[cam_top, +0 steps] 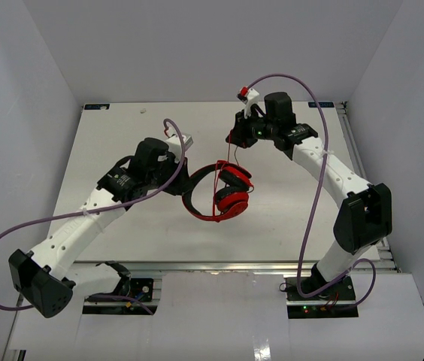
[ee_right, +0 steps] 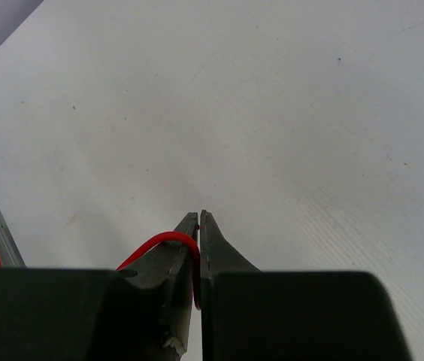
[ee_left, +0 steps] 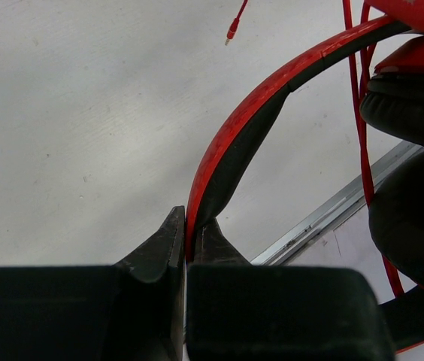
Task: Wrap the headphones
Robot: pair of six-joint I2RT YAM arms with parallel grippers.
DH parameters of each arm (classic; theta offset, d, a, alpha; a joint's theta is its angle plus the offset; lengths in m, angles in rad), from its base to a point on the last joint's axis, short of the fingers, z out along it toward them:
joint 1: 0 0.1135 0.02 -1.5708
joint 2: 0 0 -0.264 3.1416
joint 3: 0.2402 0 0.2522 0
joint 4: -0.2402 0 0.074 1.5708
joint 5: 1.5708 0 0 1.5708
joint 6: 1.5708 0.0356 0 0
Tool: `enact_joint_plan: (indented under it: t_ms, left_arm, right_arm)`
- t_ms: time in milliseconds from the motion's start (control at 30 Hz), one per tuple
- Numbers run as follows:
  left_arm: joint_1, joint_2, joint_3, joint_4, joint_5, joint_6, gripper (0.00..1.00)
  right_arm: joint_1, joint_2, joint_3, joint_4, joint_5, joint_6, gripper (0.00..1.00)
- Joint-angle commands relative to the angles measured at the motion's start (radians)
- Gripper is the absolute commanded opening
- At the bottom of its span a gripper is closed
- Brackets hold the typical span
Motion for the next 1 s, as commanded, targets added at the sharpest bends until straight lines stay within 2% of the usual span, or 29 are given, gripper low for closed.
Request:
enact_joint_plan:
  t_ms: [0, 233, 367, 533, 733, 967]
  left_arm:
    - [-0.053, 0.018, 0.014, -0.087, 0.075, 0.039, 0.0]
    - [-0.101, 0.09, 0.013, -0.114, -0.087, 0.031, 0.0]
    - [-0.108, 0.122, 0.019, -0.127, -0.161, 0.021, 0.0]
    - [-0.108, 0.184, 0.04, -0.164, -0.353, -0.016, 0.0]
    - [-0.11, 0.293, 0.091, -0.221, -0.59, -0.098, 0.0]
    - [-0.108, 0.437, 0.22, -0.33, -0.789, -0.241, 0.0]
  right_arm:
    - [-0.038, -0.01, 0.07, 0.078, 0.062, -0.013, 0.11]
    - [-0.037, -0.01, 0.09, 0.075, 0.052, -0.012, 0.13]
    - [-0.038, -0.017, 0.095, 0.07, 0.028, -0.012, 0.09]
    - [-0.038, -0.037, 0.096, 0.022, -0.013, -0.001, 0.08]
    - [-0.02, -0.11, 0.004, 0.013, -0.106, 0.045, 0.08]
    - [0.081, -0.207, -0.146, 0.056, -0.101, 0.072, 0.08]
